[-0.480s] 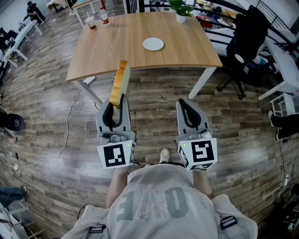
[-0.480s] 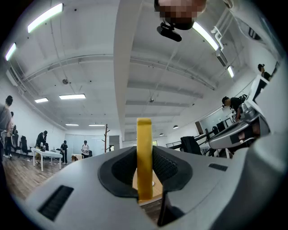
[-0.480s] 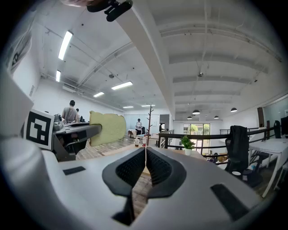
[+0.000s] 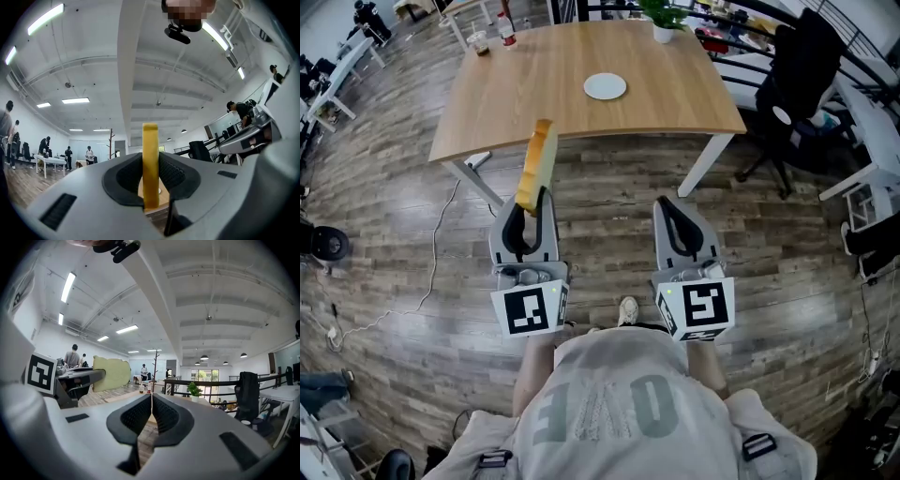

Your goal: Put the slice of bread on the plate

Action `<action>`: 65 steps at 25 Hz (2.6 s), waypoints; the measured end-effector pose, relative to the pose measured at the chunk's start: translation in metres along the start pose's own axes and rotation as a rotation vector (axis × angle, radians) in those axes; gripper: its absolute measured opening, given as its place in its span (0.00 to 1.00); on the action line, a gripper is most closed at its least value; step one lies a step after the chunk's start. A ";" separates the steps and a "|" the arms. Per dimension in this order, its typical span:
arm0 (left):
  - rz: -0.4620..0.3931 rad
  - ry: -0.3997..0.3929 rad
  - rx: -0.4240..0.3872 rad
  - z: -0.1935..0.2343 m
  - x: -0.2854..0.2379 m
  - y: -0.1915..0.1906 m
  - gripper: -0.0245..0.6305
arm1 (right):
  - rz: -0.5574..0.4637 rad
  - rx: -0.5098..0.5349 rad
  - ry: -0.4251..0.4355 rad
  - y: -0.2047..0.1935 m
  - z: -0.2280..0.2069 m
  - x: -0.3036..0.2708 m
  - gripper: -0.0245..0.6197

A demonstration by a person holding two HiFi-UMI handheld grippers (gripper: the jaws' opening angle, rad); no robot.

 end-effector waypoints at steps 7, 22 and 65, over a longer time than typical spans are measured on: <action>-0.005 0.016 -0.009 -0.009 -0.021 -0.004 0.18 | 0.003 0.008 -0.017 -0.012 -0.030 0.009 0.07; -0.004 0.055 -0.031 -0.015 -0.071 -0.037 0.18 | 0.091 -0.116 -0.036 -0.075 -0.085 -0.006 0.07; 0.051 0.005 0.044 0.179 -0.463 -0.140 0.18 | 0.139 -0.073 -0.060 -0.035 -0.192 -0.458 0.07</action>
Point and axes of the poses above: the fingertips, and each gripper's own axes: x backward along the fingers, z to its left, y out of its top, the point moved 10 cm from there along x, backward along the fingers, and after that the axes turned 7 degrees about x, right-handed, at the moved point
